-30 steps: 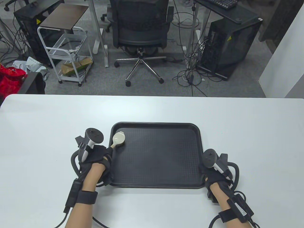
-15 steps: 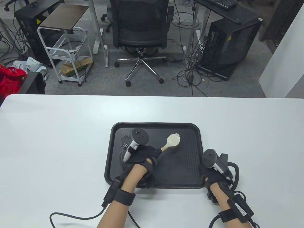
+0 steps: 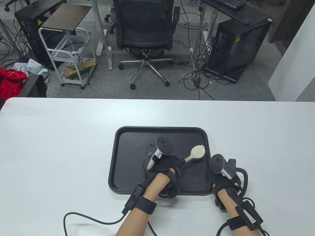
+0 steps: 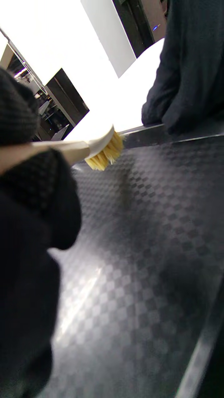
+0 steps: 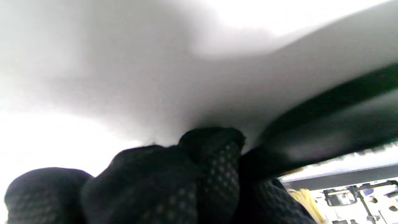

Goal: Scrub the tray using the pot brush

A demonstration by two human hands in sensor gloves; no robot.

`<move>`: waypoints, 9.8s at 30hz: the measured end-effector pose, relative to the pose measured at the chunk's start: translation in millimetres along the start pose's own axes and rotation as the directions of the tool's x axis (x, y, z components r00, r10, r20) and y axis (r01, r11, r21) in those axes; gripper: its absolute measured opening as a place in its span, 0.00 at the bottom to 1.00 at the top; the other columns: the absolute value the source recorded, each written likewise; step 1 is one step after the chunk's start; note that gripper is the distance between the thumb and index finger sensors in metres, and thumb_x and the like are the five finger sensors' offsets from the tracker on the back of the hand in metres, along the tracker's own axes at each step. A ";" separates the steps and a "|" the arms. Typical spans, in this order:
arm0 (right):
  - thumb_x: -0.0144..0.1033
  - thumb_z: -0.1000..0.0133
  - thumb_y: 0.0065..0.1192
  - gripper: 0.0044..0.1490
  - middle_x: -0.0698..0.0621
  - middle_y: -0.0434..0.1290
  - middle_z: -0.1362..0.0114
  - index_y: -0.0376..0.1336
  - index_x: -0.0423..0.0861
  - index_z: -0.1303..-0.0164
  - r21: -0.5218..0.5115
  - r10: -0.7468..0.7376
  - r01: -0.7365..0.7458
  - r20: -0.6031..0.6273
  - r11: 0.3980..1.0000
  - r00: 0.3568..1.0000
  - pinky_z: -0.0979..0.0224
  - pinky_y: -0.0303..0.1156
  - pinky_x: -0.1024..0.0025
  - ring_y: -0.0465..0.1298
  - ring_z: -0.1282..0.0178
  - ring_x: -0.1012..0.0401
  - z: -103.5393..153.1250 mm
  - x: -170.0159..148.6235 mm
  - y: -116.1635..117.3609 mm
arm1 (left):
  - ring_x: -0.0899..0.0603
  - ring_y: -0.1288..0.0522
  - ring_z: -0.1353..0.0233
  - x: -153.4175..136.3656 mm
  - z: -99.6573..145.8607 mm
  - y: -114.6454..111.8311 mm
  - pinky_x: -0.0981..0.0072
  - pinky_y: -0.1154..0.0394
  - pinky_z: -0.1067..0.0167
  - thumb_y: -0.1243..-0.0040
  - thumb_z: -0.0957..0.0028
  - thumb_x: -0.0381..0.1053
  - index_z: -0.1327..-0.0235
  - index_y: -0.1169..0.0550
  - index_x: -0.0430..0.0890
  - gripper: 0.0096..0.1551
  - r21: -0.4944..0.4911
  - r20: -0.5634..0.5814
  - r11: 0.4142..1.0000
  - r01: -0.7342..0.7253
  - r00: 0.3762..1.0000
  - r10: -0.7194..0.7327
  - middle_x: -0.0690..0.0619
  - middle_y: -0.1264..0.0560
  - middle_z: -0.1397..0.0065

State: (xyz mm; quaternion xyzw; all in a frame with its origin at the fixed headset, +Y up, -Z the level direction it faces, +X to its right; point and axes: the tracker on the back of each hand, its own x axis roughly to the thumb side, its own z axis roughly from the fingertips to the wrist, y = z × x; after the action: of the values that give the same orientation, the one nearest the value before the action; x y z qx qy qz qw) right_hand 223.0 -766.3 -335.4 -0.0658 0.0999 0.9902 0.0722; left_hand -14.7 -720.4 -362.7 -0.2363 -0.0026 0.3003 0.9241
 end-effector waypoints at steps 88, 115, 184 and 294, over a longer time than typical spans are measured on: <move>0.44 0.47 0.62 0.37 0.49 0.83 0.66 0.59 0.39 0.31 -0.003 0.001 -0.001 -0.001 1.000 1.000 0.57 0.78 0.53 0.81 0.75 0.54 0.6 0.0 -0.3 | 0.50 0.17 0.79 -124.7 39.6 134.4 0.50 0.18 0.57 0.38 0.53 0.61 0.46 0.21 0.39 0.33 -0.017 -0.042 0.963 -0.270 0.962 0.269 0.50 0.15 0.59; 0.44 0.47 0.63 0.37 0.49 0.83 0.66 0.59 0.39 0.31 -0.001 -0.001 0.001 0.000 1.000 1.000 0.57 0.78 0.52 0.81 0.75 0.53 0.0 -0.1 -0.3 | 0.50 0.17 0.82 -16.4 -0.8 -2.8 0.50 0.18 0.60 0.38 0.55 0.61 0.48 0.20 0.39 0.33 -0.081 0.071 0.996 -0.045 0.996 0.050 0.50 0.13 0.61; 0.44 0.47 0.63 0.37 0.49 0.83 0.66 0.59 0.39 0.31 -0.001 -0.002 0.002 0.001 1.000 1.000 0.57 0.78 0.52 0.81 0.75 0.54 -0.2 -0.3 -0.4 | 0.44 0.16 0.76 -244.3 76.9 178.7 0.45 0.21 0.54 0.28 0.61 0.59 0.51 0.16 0.40 0.31 0.071 -0.394 0.979 -0.189 0.897 0.202 0.47 0.14 0.58; 0.44 0.47 0.63 0.37 0.49 0.83 0.66 0.59 0.39 0.31 -0.005 -0.002 0.002 0.000 1.000 1.000 0.57 0.78 0.53 0.81 0.76 0.54 0.2 -0.1 -0.8 | 0.40 0.16 0.73 -261.0 79.4 175.5 0.42 0.22 0.52 0.25 0.63 0.56 0.54 0.11 0.43 0.27 0.039 -0.395 0.976 -0.214 0.894 0.212 0.46 0.13 0.57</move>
State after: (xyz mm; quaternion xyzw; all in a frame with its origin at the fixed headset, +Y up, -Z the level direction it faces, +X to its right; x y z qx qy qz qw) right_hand 223.2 -765.5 -335.4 -0.0661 0.0976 0.9903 0.0730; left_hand -337.4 -706.8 -333.3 -0.2936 0.2099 0.3455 0.8662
